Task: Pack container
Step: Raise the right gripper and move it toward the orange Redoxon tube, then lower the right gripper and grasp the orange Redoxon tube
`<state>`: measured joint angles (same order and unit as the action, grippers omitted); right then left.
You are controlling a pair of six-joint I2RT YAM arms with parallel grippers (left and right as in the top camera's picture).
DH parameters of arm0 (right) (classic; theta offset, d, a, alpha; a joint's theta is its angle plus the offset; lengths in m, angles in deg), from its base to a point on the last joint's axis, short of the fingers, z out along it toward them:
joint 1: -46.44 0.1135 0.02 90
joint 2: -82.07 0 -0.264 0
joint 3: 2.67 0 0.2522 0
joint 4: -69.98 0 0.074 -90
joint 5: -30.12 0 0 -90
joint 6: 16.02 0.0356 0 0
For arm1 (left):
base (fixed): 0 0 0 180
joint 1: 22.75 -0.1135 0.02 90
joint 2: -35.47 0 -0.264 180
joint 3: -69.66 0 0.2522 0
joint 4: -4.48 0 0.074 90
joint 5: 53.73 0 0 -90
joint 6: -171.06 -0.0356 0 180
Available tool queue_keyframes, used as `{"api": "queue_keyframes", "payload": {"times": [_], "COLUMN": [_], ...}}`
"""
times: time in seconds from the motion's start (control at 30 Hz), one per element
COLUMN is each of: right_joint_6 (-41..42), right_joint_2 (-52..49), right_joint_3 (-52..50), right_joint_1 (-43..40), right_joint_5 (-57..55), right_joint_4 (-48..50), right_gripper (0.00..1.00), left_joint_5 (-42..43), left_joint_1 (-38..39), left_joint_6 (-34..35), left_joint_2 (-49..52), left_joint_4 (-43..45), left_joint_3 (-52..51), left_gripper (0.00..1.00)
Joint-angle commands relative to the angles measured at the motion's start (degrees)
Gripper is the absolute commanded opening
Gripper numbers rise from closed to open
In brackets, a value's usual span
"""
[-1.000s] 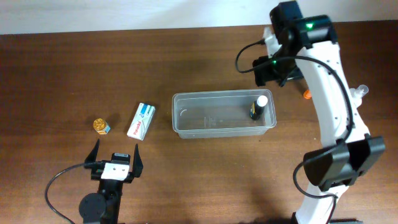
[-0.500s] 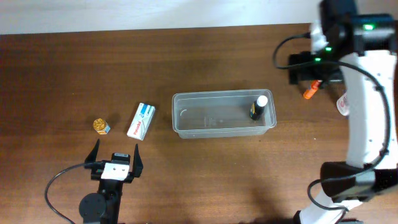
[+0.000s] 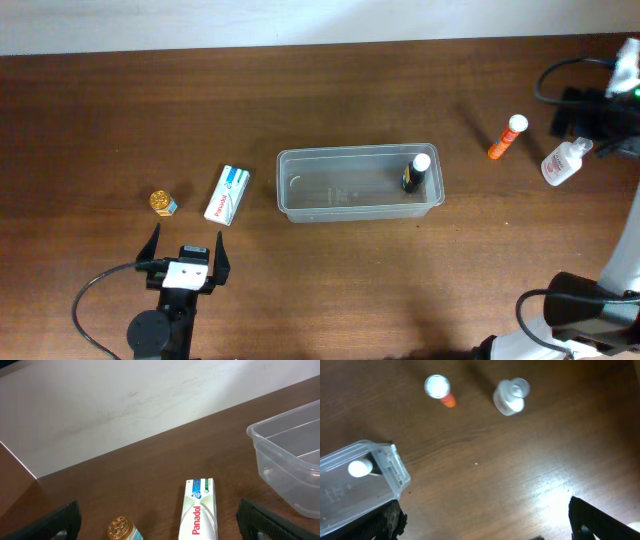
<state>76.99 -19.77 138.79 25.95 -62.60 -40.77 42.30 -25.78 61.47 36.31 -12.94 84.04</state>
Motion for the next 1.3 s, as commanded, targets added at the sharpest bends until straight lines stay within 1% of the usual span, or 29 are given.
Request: {"api": "queue_keyframes", "payload": {"times": [0.0, 0.13, 0.47, 0.73, 0.83, 0.9, 0.97, 1.27], "right_joint_6": [-1.77, -7.93, -8.37, -8.57, -8.37, -5.6, -4.42, -4.72], "right_joint_2": [0.98, 0.96, -2.6, -9.18, -11.93, -13.6, -14.93, -19.26], "right_joint_3": [-0.44, -0.44, -0.44, -0.44, -0.44, -0.44, -0.44, -0.46], "right_joint_1": [-2.78, -3.17, -2.6, 2.75, 4.85, 5.88, 6.27, 5.57], "right_joint_5": [5.22, 12.9, 20.39, 19.37, 14.62, 9.14, 6.71, 6.51], "right_joint_4": [-0.33, 0.63, 5.35, 6.88, 7.08, 7.08, 7.21, 11.89], "right_gripper": [0.98, 0.98, 0.98, 0.99, 0.98, 0.98, 0.98, 0.99], "left_joint_5": [0.61, 0.61, 0.61, 0.61, 0.61, 0.61, 0.61, 0.61], "left_joint_1": [-0.24, -0.24, -0.24, -0.24, -0.24, -0.24, -0.24, -0.24], "left_joint_6": [-0.66, -0.66, -0.66, -0.66, -0.66, -0.66, -0.66, -0.66], "left_joint_2": [-0.55, -0.55, -0.55, -0.55, -0.55, -0.55, -0.55, -0.55], "left_joint_4": [-0.28, -0.28, -0.28, -0.28, -0.28, -0.28, -0.28, -0.28], "left_joint_3": [-0.13, -0.13, -0.13, -0.13, -0.13, -0.13, -0.13, -0.13], "left_gripper": [0.99, 0.99, 0.99, 0.99, 0.99, 0.99, 0.99, 0.99]}}
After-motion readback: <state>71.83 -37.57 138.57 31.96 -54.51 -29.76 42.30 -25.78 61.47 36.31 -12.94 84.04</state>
